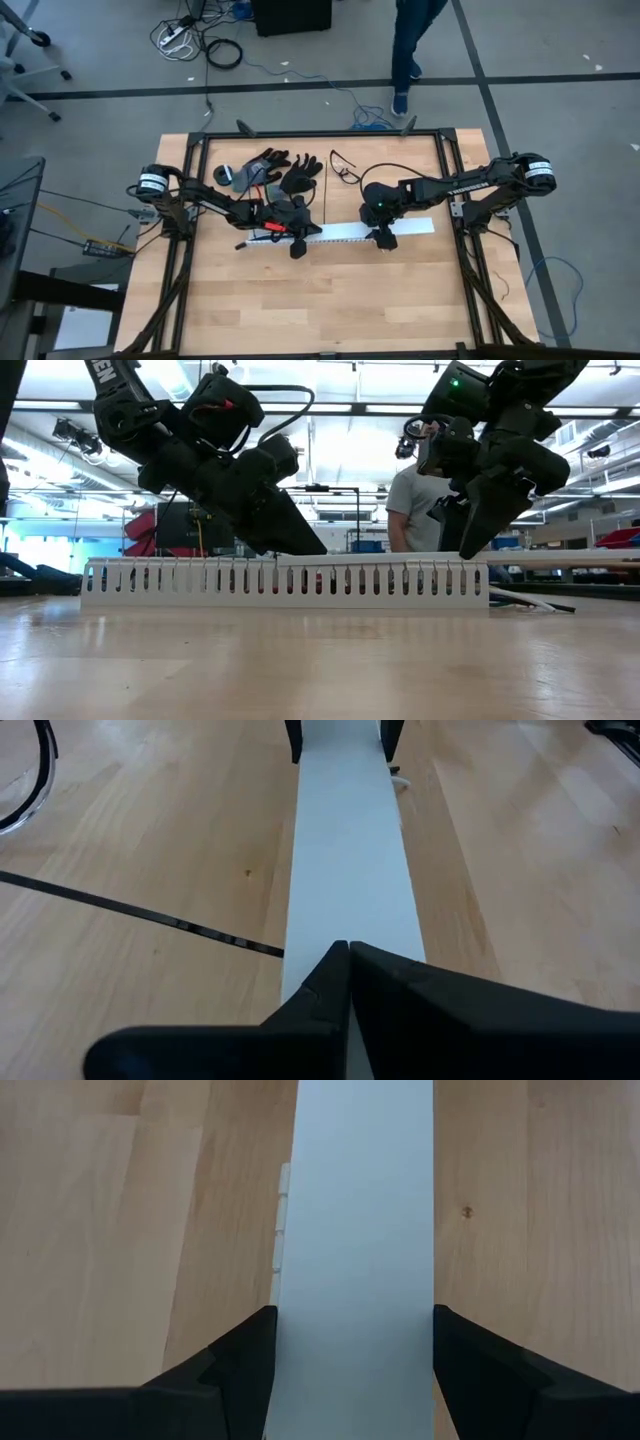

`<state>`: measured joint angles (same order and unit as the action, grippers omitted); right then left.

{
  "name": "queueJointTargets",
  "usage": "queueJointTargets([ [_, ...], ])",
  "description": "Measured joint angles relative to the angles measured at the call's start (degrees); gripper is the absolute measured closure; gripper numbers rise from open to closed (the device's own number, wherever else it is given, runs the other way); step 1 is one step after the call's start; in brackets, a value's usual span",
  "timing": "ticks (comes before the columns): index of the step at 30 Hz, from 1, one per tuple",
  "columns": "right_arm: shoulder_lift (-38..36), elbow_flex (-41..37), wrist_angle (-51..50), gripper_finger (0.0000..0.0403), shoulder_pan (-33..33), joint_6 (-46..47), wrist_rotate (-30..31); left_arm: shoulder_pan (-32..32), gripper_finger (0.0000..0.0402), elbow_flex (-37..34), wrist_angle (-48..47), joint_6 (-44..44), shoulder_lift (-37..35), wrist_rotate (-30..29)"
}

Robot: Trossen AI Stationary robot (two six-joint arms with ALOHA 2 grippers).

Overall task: Ziptie cables
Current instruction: Close the white cable duct

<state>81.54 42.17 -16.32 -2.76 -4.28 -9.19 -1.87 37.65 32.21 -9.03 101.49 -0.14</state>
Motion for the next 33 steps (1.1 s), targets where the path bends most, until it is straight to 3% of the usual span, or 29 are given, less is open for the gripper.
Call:
queueJointTargets([
  [15,0.0,0.0,-0.3,0.0169,0.1,6.7,-0.8,0.2,0.0401,0.0,-0.4,0.9,0.1,-1.2],
  [33,-0.1,0.0,0.4,0.0161,0.1,8.4,-1.7,0.3,0.0402,-0.1,-0.6,1.4,0.1,-1.5],
])
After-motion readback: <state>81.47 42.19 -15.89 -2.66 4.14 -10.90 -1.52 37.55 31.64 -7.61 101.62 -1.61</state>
